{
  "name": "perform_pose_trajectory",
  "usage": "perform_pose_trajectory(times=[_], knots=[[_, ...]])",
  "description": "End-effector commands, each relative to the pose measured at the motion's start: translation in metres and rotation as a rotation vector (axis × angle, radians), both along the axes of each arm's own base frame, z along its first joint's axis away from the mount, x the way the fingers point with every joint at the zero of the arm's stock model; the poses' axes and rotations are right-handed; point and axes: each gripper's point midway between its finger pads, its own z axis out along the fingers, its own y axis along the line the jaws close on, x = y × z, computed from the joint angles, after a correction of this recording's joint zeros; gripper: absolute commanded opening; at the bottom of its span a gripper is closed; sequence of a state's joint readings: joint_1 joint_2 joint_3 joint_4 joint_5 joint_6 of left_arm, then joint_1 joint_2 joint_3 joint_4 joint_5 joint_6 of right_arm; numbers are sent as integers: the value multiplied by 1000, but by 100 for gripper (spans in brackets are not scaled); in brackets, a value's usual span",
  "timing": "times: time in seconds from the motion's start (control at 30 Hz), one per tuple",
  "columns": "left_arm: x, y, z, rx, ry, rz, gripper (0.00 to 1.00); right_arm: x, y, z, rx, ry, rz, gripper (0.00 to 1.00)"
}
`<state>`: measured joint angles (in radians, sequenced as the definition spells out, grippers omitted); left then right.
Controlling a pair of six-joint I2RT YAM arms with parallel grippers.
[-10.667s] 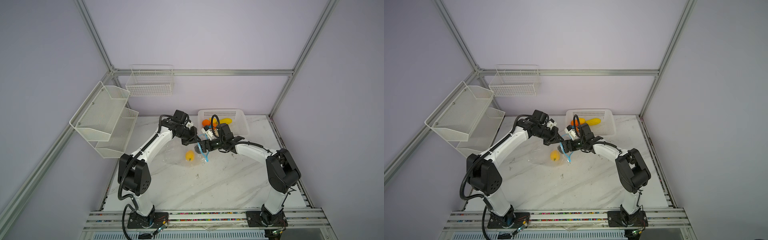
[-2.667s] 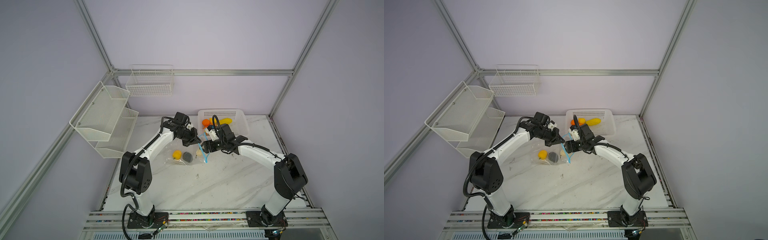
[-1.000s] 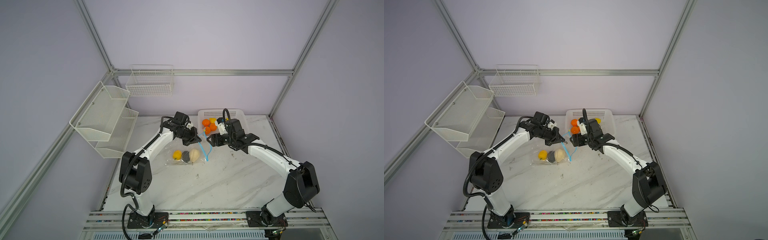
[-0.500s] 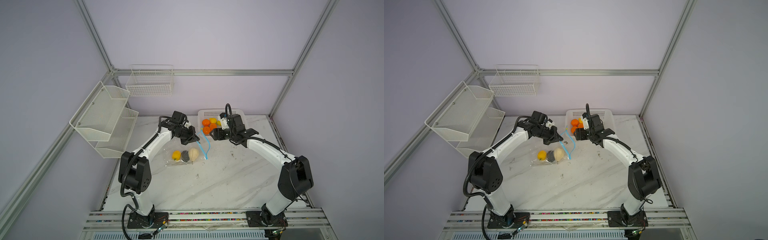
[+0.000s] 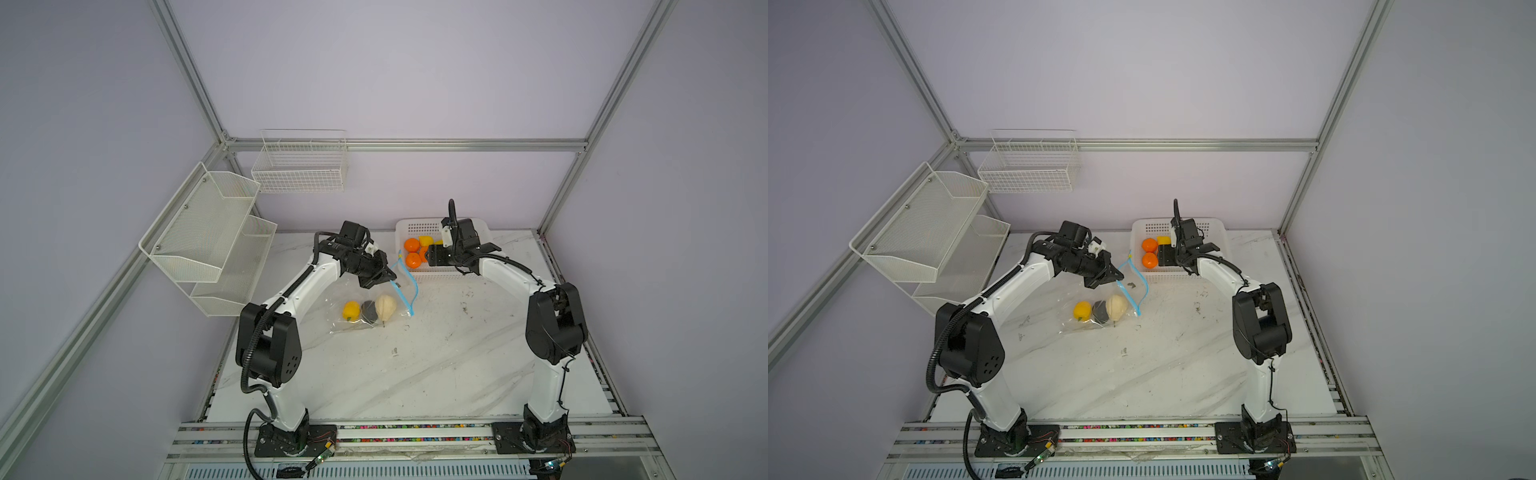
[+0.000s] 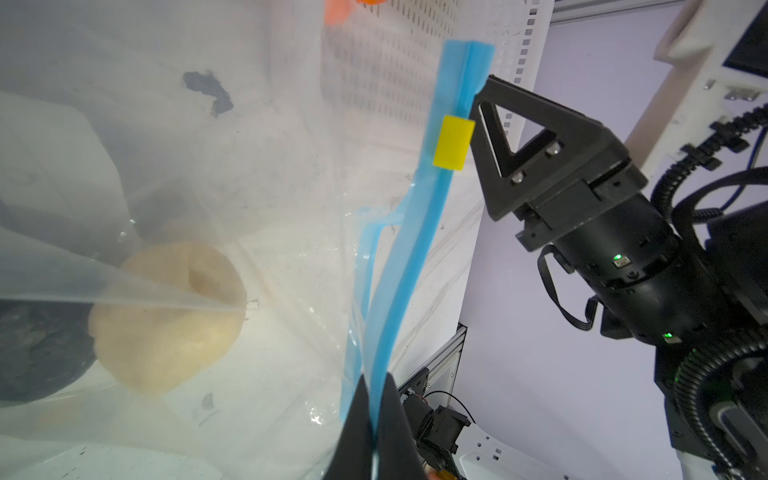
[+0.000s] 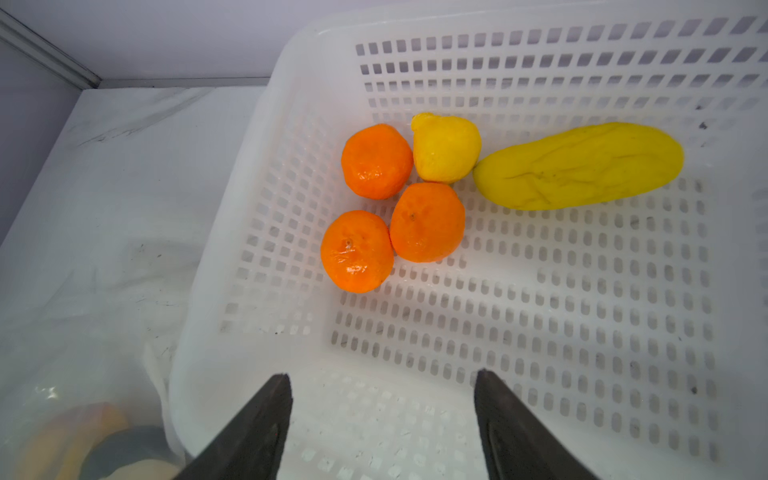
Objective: Place the food in the zip-top bag and seal the zipper
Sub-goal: 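Raise the right gripper out of the bag and move it over the basket, then lower the right gripper onto an orange tangerine in the basket and close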
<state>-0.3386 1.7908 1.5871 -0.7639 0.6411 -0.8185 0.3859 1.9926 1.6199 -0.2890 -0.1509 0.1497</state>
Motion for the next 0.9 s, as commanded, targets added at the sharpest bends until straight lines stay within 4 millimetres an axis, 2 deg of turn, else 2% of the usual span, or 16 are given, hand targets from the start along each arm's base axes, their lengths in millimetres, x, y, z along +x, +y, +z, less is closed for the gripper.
perform_pose_trajectory(times=[0.0, 0.17, 0.43, 0.87], knots=[[4, -1, 19, -42, -51, -22, 0, 16, -12, -4, -59, -9, -23, 72], [5, -2, 16, -45, -41, -26, 0, 39, -13, -17, -80, -7, -26, 72], [6, -2, 12, -43, -32, -24, 0, 69, -1, -43, -91, 4, -7, 72], [9, -3, 8, -41, -21, -23, 0, 91, 5, -75, -125, 28, 0, 71]])
